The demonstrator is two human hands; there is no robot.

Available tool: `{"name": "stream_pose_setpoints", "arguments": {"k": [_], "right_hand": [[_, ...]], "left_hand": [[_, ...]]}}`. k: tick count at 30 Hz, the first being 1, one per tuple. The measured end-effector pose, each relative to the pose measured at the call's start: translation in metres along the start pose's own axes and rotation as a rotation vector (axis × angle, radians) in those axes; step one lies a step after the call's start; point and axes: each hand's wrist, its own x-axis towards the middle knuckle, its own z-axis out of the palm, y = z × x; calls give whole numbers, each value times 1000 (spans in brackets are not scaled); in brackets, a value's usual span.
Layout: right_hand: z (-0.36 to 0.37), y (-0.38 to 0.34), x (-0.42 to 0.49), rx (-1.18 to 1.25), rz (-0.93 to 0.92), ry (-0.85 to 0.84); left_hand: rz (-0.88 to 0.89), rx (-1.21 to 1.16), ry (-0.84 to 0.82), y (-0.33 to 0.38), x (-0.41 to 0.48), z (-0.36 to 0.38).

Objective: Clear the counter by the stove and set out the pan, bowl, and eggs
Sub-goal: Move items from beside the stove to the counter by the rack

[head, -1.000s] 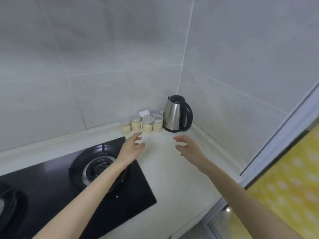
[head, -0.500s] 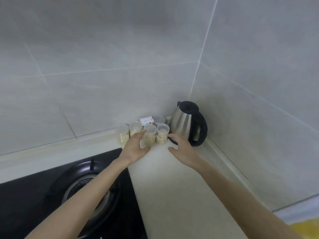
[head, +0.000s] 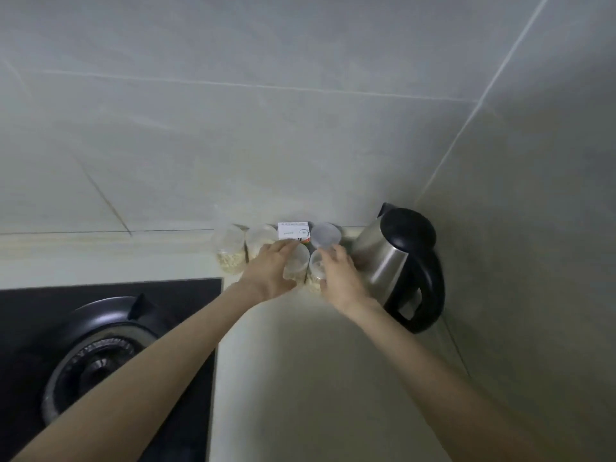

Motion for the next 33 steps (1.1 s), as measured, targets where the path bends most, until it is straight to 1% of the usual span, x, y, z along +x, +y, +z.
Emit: {"name": "stream_pose_setpoints", "arguments": {"k": [2, 4, 6, 9, 11, 14, 17, 21, 26, 29, 31, 33], "right_hand": [[9, 3, 6, -99, -14, 33], [17, 5, 5, -162, -38, 139], [23, 8, 6, -132, -40, 206], [27, 13, 7, -45, -47, 195], [24, 14, 8, -10, -43, 218], [26, 15, 11, -13, -74, 151], [28, 11, 6, 87, -102, 73], [18, -4, -15, 248, -75, 28], [-4, -59, -51, 399, -212, 14], [-12, -98, -72, 438, -309, -28], [-14, -141, -100, 443, -410, -57], [-15, -167, -116, 430, -471, -89]], "left_hand": [[-14, 66, 34, 4, 11, 7], [-15, 114, 74, 7, 14, 11], [-17, 103, 99, 8, 18, 15], [-22, 95, 129, 6, 18, 19], [-17, 90, 144, 6, 15, 19], [-51, 43, 171, 7, -1, 22], [-107, -48, 213, 3, -29, 18], [-183, -131, 271, -9, -71, 8], [-330, -228, 391, -30, -149, -21], [-371, -298, 485, -37, -201, -43], [-400, -328, 565, -45, -256, -60], [-425, -342, 600, -51, -288, -67]]}}
